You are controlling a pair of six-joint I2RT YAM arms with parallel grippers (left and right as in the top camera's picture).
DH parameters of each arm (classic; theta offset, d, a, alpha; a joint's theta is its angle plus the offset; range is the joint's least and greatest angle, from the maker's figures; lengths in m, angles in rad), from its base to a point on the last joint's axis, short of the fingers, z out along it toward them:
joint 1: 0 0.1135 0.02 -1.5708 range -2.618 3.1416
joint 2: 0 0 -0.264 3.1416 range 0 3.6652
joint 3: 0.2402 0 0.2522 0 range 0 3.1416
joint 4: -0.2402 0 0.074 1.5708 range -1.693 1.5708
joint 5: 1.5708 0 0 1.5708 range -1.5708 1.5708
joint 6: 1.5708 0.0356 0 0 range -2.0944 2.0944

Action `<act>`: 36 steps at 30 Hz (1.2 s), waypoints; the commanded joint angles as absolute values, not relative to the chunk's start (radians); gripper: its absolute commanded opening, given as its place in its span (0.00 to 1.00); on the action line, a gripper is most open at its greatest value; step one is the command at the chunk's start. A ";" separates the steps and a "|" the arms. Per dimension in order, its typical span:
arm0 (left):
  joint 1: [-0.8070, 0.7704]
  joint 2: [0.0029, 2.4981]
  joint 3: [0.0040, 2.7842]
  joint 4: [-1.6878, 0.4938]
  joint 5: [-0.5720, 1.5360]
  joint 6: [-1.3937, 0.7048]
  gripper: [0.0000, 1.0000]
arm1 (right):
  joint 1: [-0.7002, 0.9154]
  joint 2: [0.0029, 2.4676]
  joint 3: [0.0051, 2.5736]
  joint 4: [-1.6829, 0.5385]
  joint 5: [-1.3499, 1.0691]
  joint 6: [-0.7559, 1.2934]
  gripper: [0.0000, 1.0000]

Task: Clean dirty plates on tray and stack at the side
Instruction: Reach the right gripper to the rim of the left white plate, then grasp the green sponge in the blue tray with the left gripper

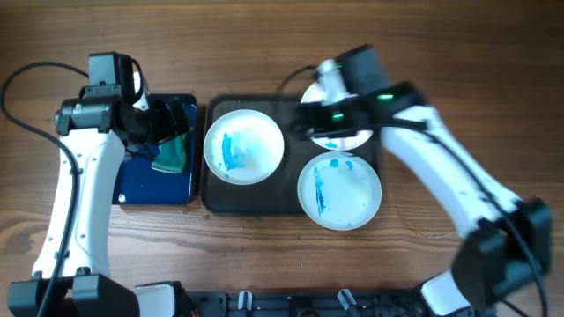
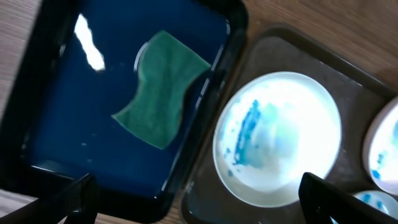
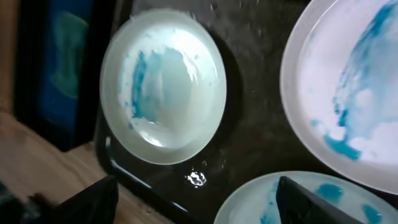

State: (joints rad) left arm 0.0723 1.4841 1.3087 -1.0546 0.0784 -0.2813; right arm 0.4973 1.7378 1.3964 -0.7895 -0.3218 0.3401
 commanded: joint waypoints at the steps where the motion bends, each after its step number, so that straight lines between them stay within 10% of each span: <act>1: 0.077 1.478 1.328 -1.053 0.040 -0.297 1.00 | 0.598 1.911 1.496 -0.807 -0.123 0.393 0.76; 10: 0.077 1.478 1.328 -1.055 -0.006 -0.295 1.00 | 0.646 2.171 1.560 -0.736 -0.049 0.450 0.46; 16: 0.077 1.506 1.326 -1.068 -0.147 -0.295 0.98 | 0.646 2.204 1.560 -0.688 -0.064 0.509 0.04; 36: 0.068 1.887 1.326 -0.884 -0.096 -0.095 0.69 | 0.647 2.204 1.557 -0.660 -0.060 0.527 0.04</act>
